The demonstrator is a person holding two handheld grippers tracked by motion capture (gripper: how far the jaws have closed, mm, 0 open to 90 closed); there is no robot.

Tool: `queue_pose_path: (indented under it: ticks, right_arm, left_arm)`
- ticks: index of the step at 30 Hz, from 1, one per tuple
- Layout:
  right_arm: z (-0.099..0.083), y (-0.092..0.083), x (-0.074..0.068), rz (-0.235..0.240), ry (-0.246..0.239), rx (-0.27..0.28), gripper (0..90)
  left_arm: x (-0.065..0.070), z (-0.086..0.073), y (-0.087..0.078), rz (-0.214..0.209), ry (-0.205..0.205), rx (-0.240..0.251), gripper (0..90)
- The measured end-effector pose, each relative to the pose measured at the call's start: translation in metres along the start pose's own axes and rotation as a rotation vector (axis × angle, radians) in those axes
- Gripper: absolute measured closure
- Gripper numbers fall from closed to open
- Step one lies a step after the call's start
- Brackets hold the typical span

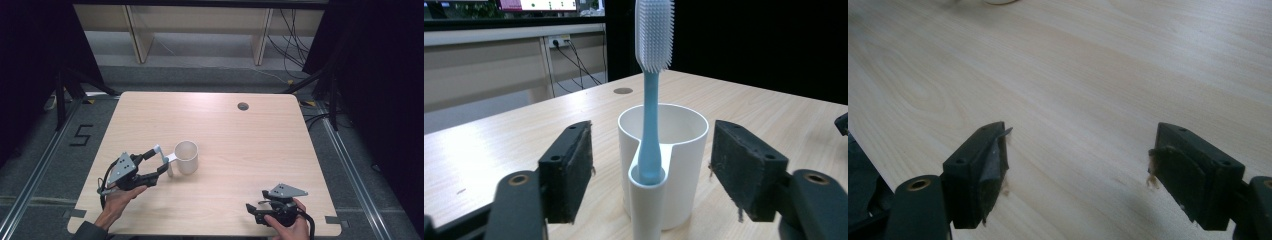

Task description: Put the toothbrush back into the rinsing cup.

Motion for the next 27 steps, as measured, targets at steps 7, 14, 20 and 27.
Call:
queue_pose_path:
  ticks: [7, 14, 20, 27]
  right_arm:
    - [0.001, 0.001, 0.000, 0.007, 0.000, 0.011, 23.0]
    - [0.000, 0.000, 0.000, -0.003, 0.001, 0.000, 23.0]
    - [0.000, 0.000, 0.001, -0.003, -0.001, 0.003, 23.0]
    - [0.000, -0.001, 0.001, -0.008, -0.003, 0.000, 23.0]
  left_arm:
    - [0.000, 0.001, -0.010, 0.021, 0.018, -0.051, 27.8]
    - [0.003, -0.003, -0.014, 0.013, 0.009, -0.089, 25.0]
    - [0.003, -0.004, -0.016, 0.012, -0.015, -0.103, 22.5]
    - [0.003, -0.004, -0.025, 0.020, -0.028, -0.135, 22.4]
Point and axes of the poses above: each handheld gripper's, and its own axes: y roughly forward along the jaws, z roughly out of its top, x roughly to its right, the point moved 10 cm from there along y, roughly forward along the jaws, and after that the axes turned 6 degrees about z, right-handed, at the moved point
